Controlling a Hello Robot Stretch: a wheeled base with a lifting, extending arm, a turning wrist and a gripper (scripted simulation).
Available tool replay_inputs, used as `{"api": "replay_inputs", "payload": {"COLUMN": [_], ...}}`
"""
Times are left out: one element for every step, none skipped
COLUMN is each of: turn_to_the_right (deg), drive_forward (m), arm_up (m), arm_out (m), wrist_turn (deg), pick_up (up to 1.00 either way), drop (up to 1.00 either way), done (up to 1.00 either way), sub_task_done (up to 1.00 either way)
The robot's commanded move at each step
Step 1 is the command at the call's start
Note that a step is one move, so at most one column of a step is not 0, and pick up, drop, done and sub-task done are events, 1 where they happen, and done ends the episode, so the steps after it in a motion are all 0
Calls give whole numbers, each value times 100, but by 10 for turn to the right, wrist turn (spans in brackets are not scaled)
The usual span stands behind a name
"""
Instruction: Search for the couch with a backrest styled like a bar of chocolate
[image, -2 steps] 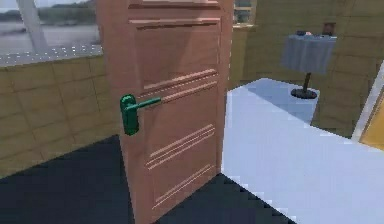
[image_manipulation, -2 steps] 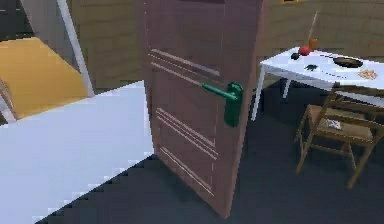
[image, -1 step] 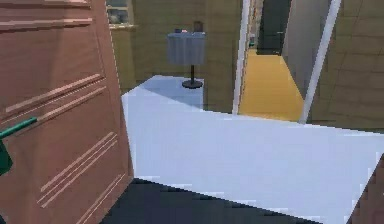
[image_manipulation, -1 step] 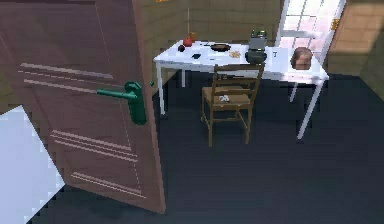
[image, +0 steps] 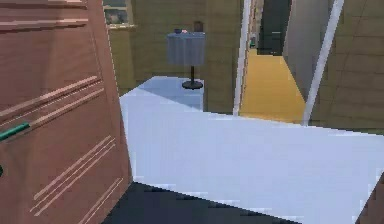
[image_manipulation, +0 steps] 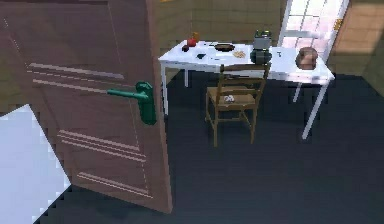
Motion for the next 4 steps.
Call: {"api": "replay_inputs", "payload": {"turn_to_the_right": [30, 0, 0, -300], "drive_forward": [0, 100, 65, 0], "arm_up": [0, 0, 0, 0], "arm_out": [0, 0, 0, 0], "wrist_turn": [0, 0, 0, 0], "pick_up": [0, 0, 0, 0], "drop": [0, 0, 0, 0], "done": [0, 0, 0, 0], "sub_task_done": [0, 0, 0, 0]}}
